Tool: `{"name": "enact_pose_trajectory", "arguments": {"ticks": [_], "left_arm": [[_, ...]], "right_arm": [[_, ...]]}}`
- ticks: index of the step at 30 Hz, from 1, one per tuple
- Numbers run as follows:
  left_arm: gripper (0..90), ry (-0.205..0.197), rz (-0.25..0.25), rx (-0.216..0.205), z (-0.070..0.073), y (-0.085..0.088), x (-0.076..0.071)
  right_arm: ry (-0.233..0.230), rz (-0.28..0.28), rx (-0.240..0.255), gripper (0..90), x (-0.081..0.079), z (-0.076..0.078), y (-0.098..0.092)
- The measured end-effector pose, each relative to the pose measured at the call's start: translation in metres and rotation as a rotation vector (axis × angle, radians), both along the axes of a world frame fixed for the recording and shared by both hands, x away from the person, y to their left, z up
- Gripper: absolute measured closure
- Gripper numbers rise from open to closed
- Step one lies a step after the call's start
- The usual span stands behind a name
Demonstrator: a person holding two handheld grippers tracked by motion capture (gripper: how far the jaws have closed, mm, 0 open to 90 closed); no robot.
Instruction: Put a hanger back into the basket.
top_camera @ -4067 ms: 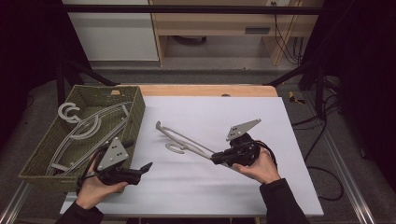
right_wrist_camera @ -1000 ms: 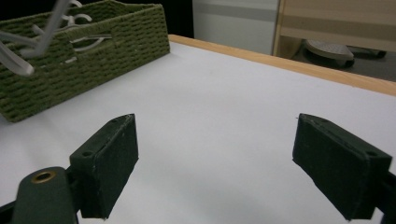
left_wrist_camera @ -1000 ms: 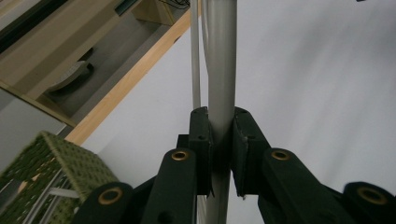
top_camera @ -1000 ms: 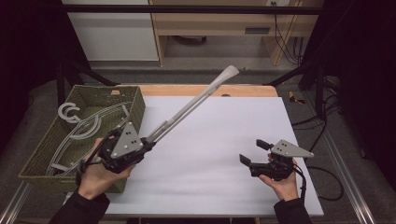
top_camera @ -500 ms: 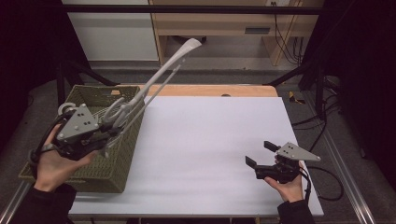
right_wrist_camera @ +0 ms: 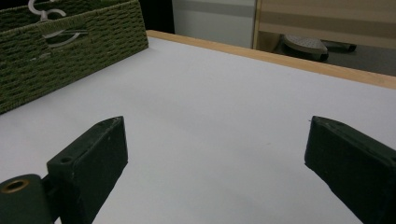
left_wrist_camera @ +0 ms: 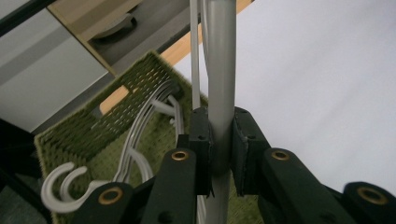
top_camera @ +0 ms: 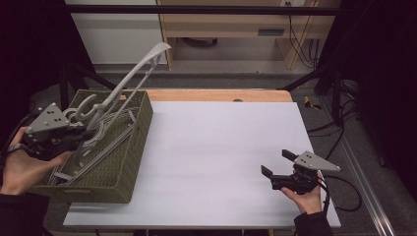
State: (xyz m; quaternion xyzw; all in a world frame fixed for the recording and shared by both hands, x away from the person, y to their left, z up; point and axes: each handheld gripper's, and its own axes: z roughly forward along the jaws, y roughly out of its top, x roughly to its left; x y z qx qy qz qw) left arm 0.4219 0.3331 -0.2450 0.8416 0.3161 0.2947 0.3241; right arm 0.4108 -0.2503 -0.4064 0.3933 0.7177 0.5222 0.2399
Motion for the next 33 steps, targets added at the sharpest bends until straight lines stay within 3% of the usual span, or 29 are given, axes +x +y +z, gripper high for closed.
{"name": "enact_pose_trajectory", "arguments": {"ticks": [5, 8, 17, 26, 33], "left_arm": [[79.8, 0.037, 0.023, 0.025, -0.006, 0.019, 0.006], [79.8, 0.069, 0.045, 0.061, -0.013, 0.031, 0.009], [79.8, 0.108, 0.086, 0.078, -0.033, 0.05, 0.01], [79.8, 0.146, 0.117, 0.08, -0.044, 0.067, 0.011], [79.8, 0.184, 0.145, 0.107, -0.054, 0.08, 0.015]], "right_arm": [[0.004, -0.001, -0.003, 6.1, 0.0, 0.0, 0.0], [0.004, -0.003, 0.0, 6.1, 0.0, 0.0, -0.001], [0.009, 0.0, -0.003, 6.2, 0.001, -0.001, 0.0], [0.013, 0.001, -0.004, 6.3, 0.001, -0.002, 0.001], [0.015, 0.003, -0.006, 6.3, 0.002, -0.002, 0.001]]}}
